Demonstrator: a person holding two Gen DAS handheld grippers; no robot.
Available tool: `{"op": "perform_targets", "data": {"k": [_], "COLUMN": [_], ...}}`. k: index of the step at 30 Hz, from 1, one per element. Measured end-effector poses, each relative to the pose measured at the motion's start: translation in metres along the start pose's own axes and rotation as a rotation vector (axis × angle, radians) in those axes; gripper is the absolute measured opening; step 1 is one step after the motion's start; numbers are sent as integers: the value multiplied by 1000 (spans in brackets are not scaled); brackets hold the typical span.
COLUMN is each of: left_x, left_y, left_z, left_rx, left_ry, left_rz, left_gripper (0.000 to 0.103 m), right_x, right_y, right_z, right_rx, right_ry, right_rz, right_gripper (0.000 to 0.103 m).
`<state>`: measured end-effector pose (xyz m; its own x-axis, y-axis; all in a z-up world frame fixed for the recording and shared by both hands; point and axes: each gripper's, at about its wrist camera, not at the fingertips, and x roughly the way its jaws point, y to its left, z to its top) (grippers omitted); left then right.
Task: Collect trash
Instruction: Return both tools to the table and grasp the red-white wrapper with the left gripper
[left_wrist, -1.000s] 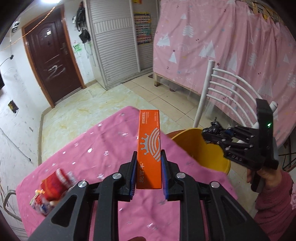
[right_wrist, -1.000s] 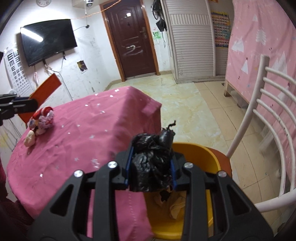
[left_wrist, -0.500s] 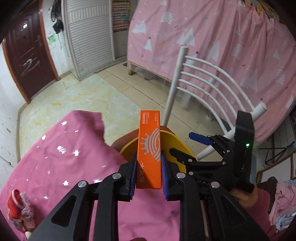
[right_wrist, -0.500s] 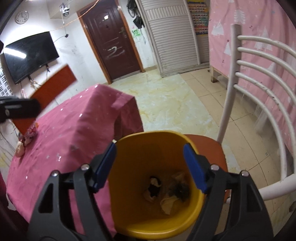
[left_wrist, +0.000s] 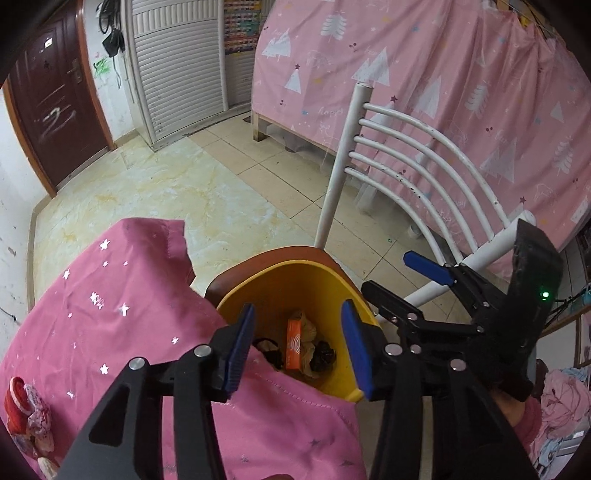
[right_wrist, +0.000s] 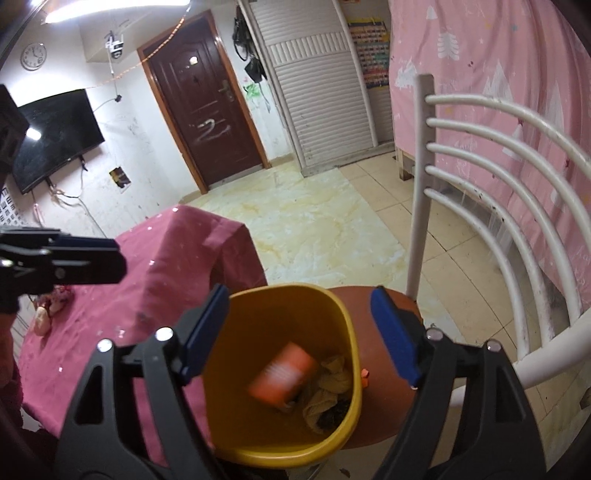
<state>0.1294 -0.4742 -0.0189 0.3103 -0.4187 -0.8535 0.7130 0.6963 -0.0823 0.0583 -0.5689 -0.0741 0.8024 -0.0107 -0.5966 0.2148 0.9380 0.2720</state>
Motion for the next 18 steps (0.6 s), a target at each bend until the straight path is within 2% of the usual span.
{"op": "perform_targets", "data": {"k": [10, 18], "left_x": [-48, -95], "left_y": [44, 100], "left_z": [-20, -47], "left_rx": [-56, -121], "left_ry": [-71, -130], "left_rz": [38, 99], "left_gripper": [40, 40], "right_x": [-5, 3], "right_y": [69, 138], "right_z": [11, 11], "right_rx": [-125, -221], "right_ry": [-14, 12], "right_rz": [36, 102], "right_gripper": [78, 82]}}
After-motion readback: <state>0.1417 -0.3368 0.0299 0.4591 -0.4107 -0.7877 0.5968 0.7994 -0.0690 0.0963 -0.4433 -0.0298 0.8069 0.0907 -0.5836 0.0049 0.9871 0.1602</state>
